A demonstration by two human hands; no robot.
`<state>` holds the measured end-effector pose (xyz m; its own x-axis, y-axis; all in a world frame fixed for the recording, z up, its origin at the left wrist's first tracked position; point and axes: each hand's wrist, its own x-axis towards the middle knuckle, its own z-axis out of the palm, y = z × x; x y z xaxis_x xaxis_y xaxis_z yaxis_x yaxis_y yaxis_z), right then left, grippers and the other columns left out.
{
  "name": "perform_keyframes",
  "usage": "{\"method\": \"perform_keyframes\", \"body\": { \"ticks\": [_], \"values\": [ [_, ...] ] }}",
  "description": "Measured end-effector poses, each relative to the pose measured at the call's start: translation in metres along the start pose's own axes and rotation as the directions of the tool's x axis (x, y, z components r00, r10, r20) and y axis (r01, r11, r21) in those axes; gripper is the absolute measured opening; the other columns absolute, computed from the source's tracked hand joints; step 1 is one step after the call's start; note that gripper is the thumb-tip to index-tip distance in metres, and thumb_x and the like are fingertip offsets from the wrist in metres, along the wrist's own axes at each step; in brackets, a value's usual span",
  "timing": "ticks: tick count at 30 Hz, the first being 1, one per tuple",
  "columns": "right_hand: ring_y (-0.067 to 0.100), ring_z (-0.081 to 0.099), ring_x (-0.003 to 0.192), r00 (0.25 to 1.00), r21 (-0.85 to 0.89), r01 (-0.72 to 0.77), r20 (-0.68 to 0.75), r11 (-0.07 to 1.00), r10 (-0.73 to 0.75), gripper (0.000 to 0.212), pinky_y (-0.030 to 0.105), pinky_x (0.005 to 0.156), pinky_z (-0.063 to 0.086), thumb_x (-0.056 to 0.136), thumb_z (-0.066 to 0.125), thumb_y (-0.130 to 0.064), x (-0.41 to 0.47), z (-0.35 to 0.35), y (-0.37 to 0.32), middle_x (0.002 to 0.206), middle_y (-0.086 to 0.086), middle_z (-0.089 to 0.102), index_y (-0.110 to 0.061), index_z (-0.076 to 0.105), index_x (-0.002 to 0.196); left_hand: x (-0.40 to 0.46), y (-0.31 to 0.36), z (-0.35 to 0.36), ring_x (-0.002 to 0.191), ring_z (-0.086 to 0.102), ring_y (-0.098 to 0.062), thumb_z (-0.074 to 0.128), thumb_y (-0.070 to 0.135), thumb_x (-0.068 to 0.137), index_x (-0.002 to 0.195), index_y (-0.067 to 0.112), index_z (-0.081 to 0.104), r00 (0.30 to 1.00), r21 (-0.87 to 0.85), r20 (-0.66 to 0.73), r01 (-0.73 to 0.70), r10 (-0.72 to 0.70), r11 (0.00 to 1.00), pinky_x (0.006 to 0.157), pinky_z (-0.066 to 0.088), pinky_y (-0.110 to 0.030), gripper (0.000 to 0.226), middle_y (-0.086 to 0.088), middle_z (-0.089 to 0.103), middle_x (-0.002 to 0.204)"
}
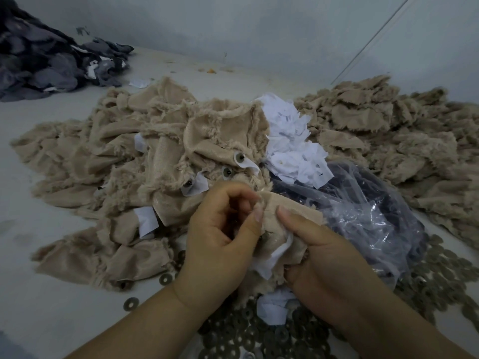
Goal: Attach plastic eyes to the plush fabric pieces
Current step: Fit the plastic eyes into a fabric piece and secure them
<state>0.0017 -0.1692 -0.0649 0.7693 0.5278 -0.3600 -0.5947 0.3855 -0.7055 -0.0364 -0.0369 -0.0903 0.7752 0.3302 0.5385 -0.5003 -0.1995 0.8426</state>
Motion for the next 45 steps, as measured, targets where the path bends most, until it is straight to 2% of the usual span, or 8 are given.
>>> {"method": "perform_keyframes", "body": {
  "ticks": [3,7,16,23,28,41,43,45],
  "values": [
    [0.03,0.071,0.101,1.0,-0.027,-0.015,0.014,1.0,0.016,0.043,0.038,0.078,0.06,0.09,0.06,-0.022,-0.001,0.0,0.0,0.117,0.025,0.07,0.003,0.064,0.125,0.0,0.002,-0.001,0.084,0.058,-0.019,0.062,0.013,0.086,0.092,0.005,0.066,0.99,0.13,0.078,-0.124,0.115,0.984,0.073,0.049,-0.028,0.011,-0.006,0.058,0.089],
    [0.035,0.069,0.111,1.0,-0.052,-0.017,-0.004,0.999,0.017,0.041,0.044,0.091,0.055,0.095,0.057,-0.028,0.0,-0.004,0.001,0.118,0.022,0.071,-0.003,0.065,0.125,0.002,0.002,0.001,0.087,0.059,-0.014,0.072,0.011,0.079,0.092,0.006,0.071,0.991,0.23,0.091,-0.113,0.094,0.967,0.076,0.048,-0.021,0.014,-0.006,0.058,0.092],
    [0.034,0.072,0.104,1.0,-0.069,0.024,0.002,0.997,-0.024,0.038,0.039,0.079,0.062,0.1,0.05,-0.025,-0.001,-0.003,0.004,0.114,0.026,0.071,0.004,0.067,0.119,0.003,0.0,0.004,0.082,0.055,-0.014,0.077,0.014,0.075,0.081,0.012,0.072,0.995,0.296,0.084,-0.068,0.045,0.953,0.07,0.044,-0.016,0.008,-0.003,0.053,0.087],
    [0.038,0.067,0.113,0.999,-0.059,0.034,-0.007,0.998,-0.035,0.042,0.049,0.096,0.054,0.098,0.052,-0.028,-0.001,-0.002,0.003,0.12,0.025,0.069,0.004,0.065,0.123,0.002,0.004,0.0,0.071,0.054,-0.011,0.072,0.017,0.082,0.075,0.011,0.066,0.997,0.224,-0.008,-0.069,0.073,0.972,0.064,0.043,-0.015,0.011,-0.003,0.053,0.083],
    [0.036,0.071,0.105,0.998,-0.062,0.064,-0.02,0.996,-0.065,0.038,0.041,0.077,0.061,0.097,0.052,-0.024,-0.001,-0.003,0.005,0.114,0.024,0.071,0.002,0.066,0.121,0.003,0.001,-0.001,0.077,0.059,-0.017,0.071,0.021,0.083,0.077,0.015,0.065,0.997,0.15,-0.082,0.018,-0.006,0.989,0.069,0.053,-0.03,0.01,0.002,0.058,0.082],
    [0.04,0.069,0.108,0.996,-0.112,0.072,-0.043,0.991,-0.077,0.032,0.054,0.099,0.051,0.099,0.051,-0.015,-0.003,-0.002,0.003,0.114,0.027,0.07,0.004,0.063,0.123,0.003,-0.006,0.0,0.058,0.058,-0.009,0.072,0.038,0.084,0.071,0.013,0.069,0.968,0.032,-0.073,0.243,-0.24,0.97,0.055,0.049,-0.02,0.028,-0.005,0.064,0.064],
    [0.037,0.072,0.099,0.996,-0.3,0.062,-0.048,0.952,-0.08,0.024,0.056,0.094,0.054,0.094,0.056,-0.002,-0.006,-0.001,-0.011,0.106,0.024,0.073,0.004,0.066,0.114,0.004,-0.006,-0.001,0.058,0.061,-0.012,0.07,0.041,0.08,0.07,0.014,0.071,0.968,0.035,-0.105,0.234,-0.229,0.972,0.056,0.051,-0.021,0.029,-0.003,0.066,0.064],
    [0.014,0.07,0.07,0.98,-0.79,0.112,-0.012,0.603,-0.198,0.018,0.035,0.073,0.062,0.087,0.058,-0.003,-0.013,-0.004,-0.032,0.075,0.001,0.074,-0.013,0.073,0.086,0.004,-0.004,-0.001,0.06,0.064,-0.021,0.067,0.043,0.077,0.07,0.015,0.072,0.967,0.043,-0.124,0.231,-0.224,0.972,0.057,0.054,-0.025,0.029,-0.004,0.068,0.064]
  ]
}}
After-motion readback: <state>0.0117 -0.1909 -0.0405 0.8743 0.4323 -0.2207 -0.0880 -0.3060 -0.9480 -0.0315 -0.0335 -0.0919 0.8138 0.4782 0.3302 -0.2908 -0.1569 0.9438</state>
